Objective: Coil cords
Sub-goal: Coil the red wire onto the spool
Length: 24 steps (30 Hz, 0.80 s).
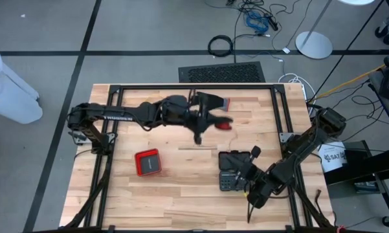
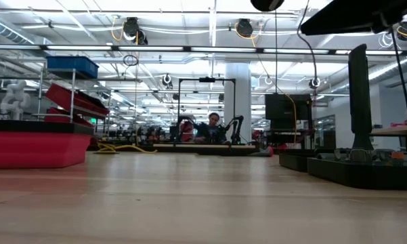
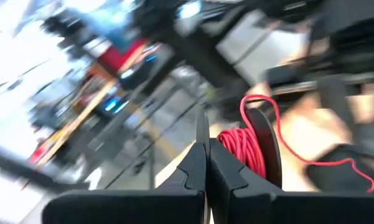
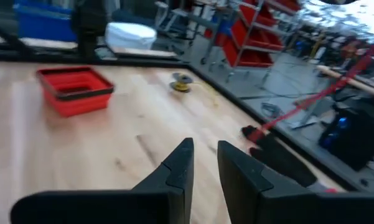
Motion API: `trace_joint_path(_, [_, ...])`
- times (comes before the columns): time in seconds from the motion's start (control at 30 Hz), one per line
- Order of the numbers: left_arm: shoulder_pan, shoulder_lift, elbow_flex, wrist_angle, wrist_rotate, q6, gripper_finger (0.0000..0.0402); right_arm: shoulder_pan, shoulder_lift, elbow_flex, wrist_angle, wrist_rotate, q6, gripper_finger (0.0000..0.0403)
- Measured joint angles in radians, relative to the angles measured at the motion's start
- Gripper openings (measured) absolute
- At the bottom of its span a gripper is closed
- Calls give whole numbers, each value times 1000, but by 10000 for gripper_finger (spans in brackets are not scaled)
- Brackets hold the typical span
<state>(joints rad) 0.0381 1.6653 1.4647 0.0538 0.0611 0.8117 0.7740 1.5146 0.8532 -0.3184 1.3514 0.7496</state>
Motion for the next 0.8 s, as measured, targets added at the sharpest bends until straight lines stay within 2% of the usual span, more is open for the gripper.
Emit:
trace_joint_path(0.13, [24, 0, 0, 53, -107, -51, 0, -27, 0, 0, -4, 35, -8, 59])
trace_joint_path(0.43, [62, 0, 0, 53, -130, -162, 0, -55, 0, 0, -8, 217, -152, 59])
trace_joint_path(0.57, [65, 0, 0, 20, -130, -179, 0, -82, -18, 0, -18, 219, -208, 59])
trace_joint_path(0.8, [47, 0, 0, -3, -122, -187, 0, -156, -23, 0, -74, 184, -89, 59])
